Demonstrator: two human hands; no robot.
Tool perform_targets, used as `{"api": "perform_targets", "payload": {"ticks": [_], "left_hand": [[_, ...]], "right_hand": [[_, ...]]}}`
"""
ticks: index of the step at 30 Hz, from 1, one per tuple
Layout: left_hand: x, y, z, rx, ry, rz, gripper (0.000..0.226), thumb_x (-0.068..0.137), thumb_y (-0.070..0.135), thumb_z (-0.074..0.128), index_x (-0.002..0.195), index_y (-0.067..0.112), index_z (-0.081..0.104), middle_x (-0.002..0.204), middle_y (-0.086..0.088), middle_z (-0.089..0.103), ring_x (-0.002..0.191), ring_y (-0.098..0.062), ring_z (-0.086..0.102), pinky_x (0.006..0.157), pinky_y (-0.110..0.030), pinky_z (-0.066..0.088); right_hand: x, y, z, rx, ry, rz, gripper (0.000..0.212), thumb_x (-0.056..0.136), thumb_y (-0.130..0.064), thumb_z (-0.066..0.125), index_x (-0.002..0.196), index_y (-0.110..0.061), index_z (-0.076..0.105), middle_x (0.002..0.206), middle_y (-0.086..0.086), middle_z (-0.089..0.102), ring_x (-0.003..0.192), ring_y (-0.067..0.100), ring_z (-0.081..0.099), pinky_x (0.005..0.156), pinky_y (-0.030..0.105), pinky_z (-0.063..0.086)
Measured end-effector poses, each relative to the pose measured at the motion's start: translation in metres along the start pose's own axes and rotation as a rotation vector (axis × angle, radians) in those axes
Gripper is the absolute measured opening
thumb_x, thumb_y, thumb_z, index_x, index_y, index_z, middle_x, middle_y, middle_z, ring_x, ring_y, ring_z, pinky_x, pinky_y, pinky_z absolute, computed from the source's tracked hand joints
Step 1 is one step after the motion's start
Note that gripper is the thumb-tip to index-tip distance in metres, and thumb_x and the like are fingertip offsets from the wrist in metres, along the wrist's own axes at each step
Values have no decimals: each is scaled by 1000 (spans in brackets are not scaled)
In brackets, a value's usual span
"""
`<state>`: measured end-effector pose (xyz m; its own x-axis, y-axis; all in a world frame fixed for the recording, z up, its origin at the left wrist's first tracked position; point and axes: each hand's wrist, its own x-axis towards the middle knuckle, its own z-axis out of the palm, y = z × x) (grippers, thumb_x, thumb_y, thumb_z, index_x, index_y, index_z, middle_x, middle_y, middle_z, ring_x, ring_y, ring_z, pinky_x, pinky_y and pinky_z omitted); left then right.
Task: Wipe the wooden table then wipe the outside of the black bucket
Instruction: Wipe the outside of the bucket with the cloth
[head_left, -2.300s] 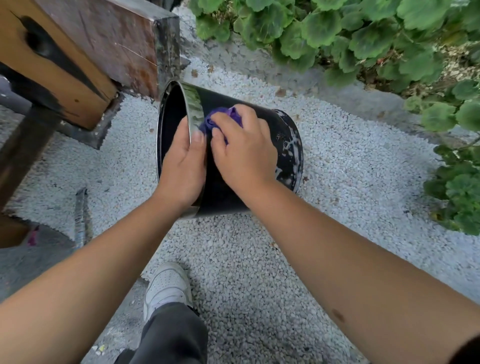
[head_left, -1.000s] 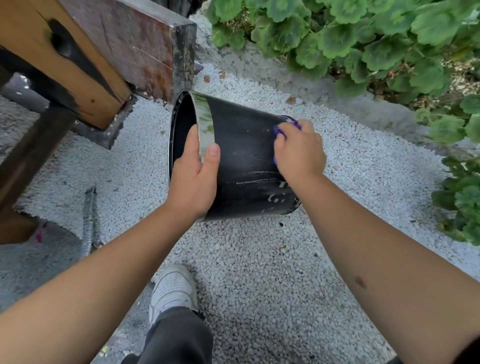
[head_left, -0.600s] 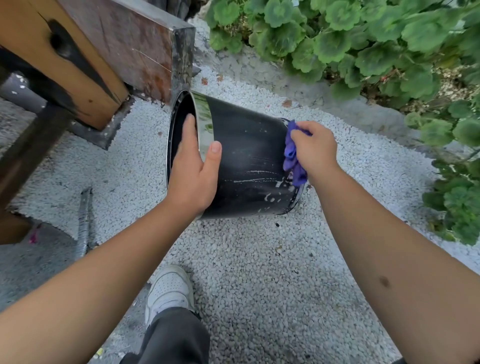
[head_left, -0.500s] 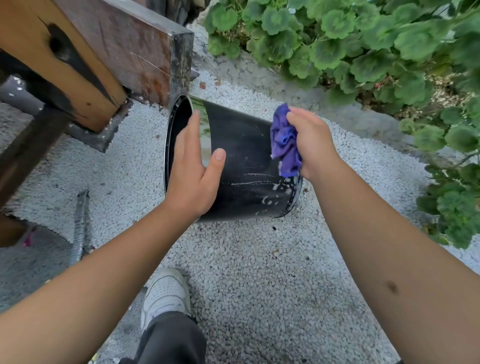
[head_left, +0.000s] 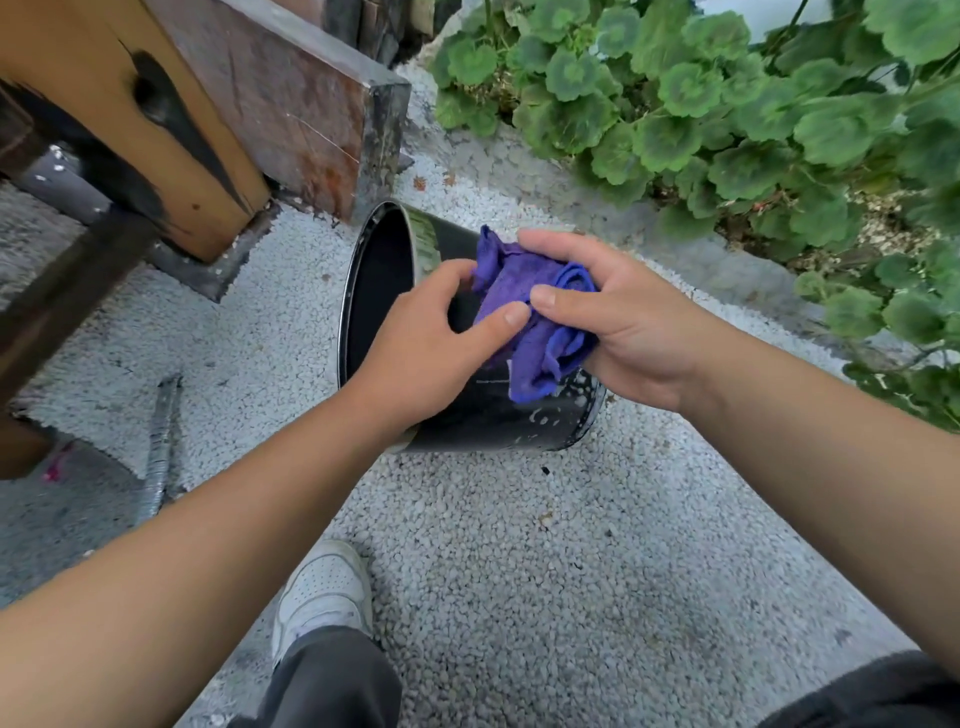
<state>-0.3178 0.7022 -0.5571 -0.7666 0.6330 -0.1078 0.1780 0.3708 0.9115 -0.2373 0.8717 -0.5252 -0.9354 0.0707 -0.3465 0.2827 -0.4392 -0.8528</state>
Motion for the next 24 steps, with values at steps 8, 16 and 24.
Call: {"api": "perform_targets", "payload": {"ticks": [8,16,24], "left_hand": [[13,-3,3,-119,85,-107,18,88,31,58,73,24,51,75,-6,54,70,-17,45,70,-34,39],[16,2,2,-265,178,-200,25,102,20,48,77,22,49,77,-7,47,69,-17,38,64,-34,32],[21,0,-2,-315,151,-217,24,103,25,43,84,20,58,83,-2,62,72,-14,55,68,-31,47]], "right_hand": [[-5,-7,-18,-57,-1,-50,63,71,7,67,127,-20,54,126,7,61,106,20,65,88,36,54],[-6,-6,-20,-266,38,-64,14,72,-27,75,82,-18,71,84,2,69,75,12,64,70,23,54],[-9,-11,-23,-555,42,127,24,95,-5,54,80,-18,68,60,-5,52,52,8,41,49,20,38]]}}
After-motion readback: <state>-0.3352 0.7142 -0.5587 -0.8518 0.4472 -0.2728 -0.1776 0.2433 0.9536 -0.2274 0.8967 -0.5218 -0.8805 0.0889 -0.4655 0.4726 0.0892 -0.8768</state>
